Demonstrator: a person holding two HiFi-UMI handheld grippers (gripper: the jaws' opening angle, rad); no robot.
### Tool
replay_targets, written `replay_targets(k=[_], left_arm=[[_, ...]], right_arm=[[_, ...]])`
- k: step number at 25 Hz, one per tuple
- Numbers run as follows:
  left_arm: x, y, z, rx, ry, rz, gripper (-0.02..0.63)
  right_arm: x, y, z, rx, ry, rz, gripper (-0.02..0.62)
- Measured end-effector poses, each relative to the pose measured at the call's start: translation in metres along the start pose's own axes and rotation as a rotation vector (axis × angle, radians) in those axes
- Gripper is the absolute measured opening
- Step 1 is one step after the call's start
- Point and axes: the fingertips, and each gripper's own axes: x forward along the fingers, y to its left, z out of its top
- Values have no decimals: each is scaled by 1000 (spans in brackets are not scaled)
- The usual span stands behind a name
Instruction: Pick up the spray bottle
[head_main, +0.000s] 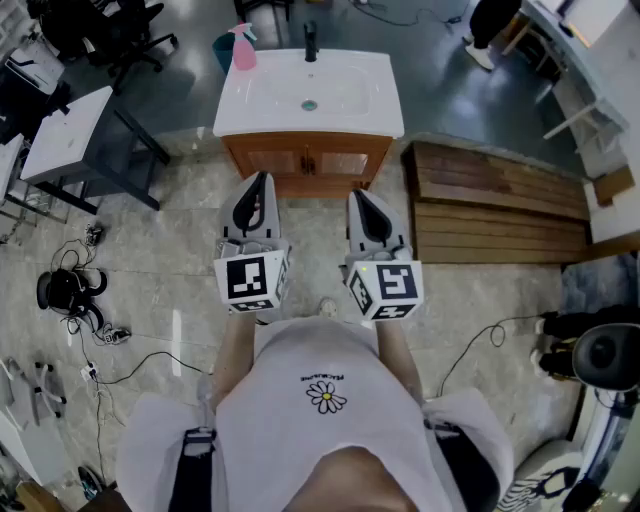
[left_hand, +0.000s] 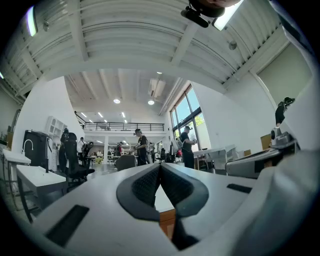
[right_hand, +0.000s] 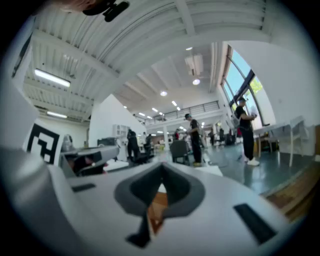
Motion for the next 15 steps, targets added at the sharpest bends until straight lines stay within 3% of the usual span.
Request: replay_targets(k=[9, 15], left_arm=[[5, -8, -5, -2, 17, 4, 20], [10, -13, -7, -31, 21, 14, 20]], right_arm=[[-2, -12, 1, 10, 0, 4, 29], [-8, -22, 12, 48, -58, 26, 29]])
